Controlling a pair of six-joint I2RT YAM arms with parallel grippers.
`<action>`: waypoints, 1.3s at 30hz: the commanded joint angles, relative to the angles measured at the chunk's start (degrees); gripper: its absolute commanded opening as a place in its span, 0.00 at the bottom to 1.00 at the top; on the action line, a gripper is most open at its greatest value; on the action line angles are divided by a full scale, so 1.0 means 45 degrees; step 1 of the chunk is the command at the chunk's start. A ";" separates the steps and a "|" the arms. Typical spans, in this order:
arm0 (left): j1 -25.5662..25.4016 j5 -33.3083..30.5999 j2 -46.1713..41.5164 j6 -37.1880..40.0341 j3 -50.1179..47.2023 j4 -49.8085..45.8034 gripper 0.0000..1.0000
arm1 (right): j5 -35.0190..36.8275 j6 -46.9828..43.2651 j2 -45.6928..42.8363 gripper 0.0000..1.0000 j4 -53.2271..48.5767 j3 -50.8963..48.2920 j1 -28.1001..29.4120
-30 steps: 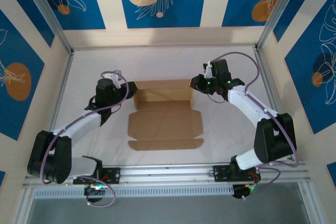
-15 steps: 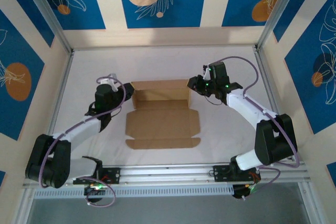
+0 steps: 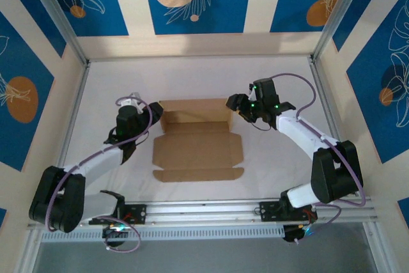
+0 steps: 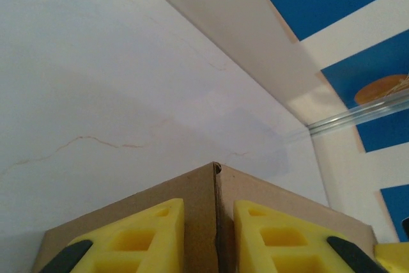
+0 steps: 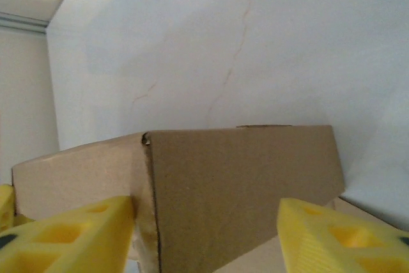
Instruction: Fold the paper box
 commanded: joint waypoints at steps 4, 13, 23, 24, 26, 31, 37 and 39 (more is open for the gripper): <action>-0.0244 0.0216 0.0490 0.0441 -0.0080 -0.1329 0.24 | -0.0637 -0.0509 0.0988 0.73 -0.1684 -0.0058 -0.0080; -0.0300 0.0440 0.0784 -0.0080 -0.0032 -0.0809 0.22 | -0.2850 0.2566 0.1393 0.81 0.1959 -0.1310 -0.0210; -0.0603 0.0416 0.1397 -0.1403 -0.0383 0.0737 0.21 | -0.3099 0.5799 0.1847 0.74 0.5383 -0.2757 0.0552; -0.0651 0.0382 0.1449 -0.1508 -0.0419 0.0859 0.21 | -0.3043 0.6019 0.1847 0.74 0.5642 -0.2875 0.0577; -0.0768 0.0302 0.1563 -0.1820 -0.0532 0.1303 0.20 | -0.2889 0.6507 0.1847 0.72 0.6257 -0.3162 0.0765; -0.1068 -0.0351 0.1558 -0.2486 -0.0801 0.1938 0.21 | -0.2262 0.7315 0.1702 0.71 0.7049 -0.3509 0.1328; -0.1579 -0.0902 0.1985 -0.3387 -0.1128 0.3249 0.27 | -0.1793 0.7455 0.1730 0.71 0.7233 -0.3422 0.1819; -0.1636 -0.0943 0.2152 -0.3622 -0.1267 0.3650 0.29 | -0.1705 0.7421 0.1692 0.71 0.7176 -0.3441 0.1831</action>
